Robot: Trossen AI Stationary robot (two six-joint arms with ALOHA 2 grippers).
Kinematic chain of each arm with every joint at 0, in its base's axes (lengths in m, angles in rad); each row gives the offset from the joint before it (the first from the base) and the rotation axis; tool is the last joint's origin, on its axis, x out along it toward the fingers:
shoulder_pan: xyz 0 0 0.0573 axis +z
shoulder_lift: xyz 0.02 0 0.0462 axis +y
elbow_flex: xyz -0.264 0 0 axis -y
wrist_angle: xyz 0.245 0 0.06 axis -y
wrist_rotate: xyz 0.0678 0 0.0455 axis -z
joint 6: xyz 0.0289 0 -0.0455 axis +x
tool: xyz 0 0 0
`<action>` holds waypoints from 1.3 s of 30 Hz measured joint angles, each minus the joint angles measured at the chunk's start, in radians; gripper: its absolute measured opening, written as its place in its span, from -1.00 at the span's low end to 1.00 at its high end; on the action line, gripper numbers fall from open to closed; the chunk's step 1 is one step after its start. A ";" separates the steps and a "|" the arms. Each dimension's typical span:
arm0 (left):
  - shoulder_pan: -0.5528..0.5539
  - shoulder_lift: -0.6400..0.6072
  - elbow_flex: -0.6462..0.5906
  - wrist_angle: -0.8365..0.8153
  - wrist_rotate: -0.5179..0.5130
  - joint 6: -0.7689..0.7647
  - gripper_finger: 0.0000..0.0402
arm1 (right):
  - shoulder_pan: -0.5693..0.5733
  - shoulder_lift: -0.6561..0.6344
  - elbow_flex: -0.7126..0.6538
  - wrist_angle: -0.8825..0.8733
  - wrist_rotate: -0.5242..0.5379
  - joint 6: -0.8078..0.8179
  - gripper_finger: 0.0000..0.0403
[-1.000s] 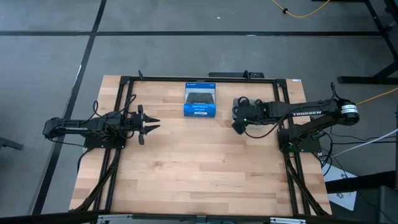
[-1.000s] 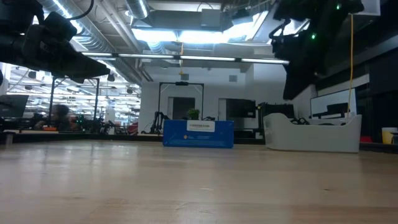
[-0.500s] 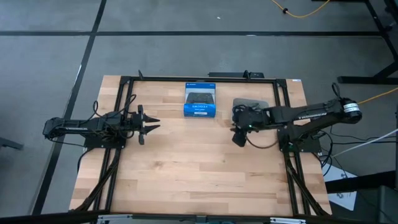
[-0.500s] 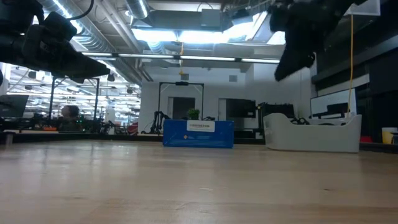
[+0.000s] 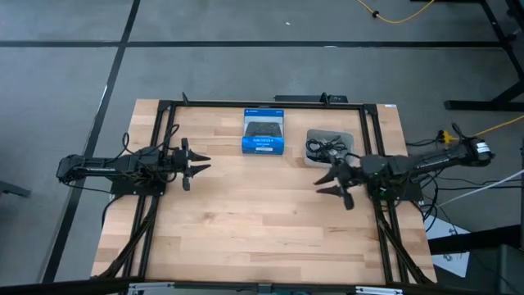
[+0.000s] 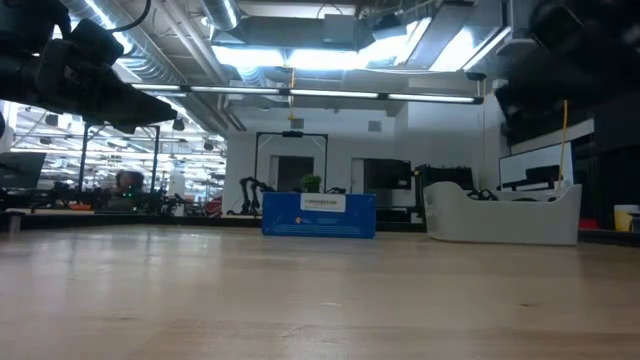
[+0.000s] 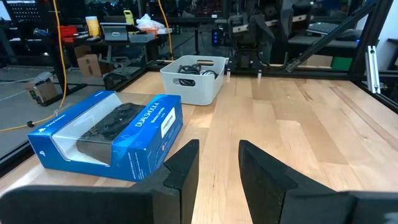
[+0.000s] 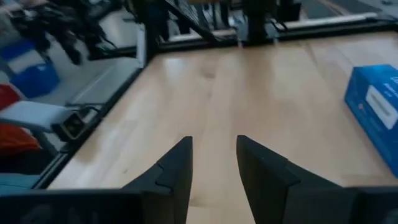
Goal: Pick and place USB-C Cables
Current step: Return to Home Position
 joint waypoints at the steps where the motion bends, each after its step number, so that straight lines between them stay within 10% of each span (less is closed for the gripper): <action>1: 0.000 0.000 0.000 0.000 0.000 0.000 -0.47 | 0.000 -0.040 -0.039 0.028 -0.012 0.001 -0.36; 17: 0.000 0.000 0.000 0.002 -0.001 0.000 -0.47 | -0.001 -0.508 -0.209 -0.060 -0.039 -0.002 -0.36; 39: 0.000 0.000 0.000 0.002 -0.001 0.000 -0.47 | -0.087 -0.671 -0.207 -0.175 0.004 -0.004 -0.36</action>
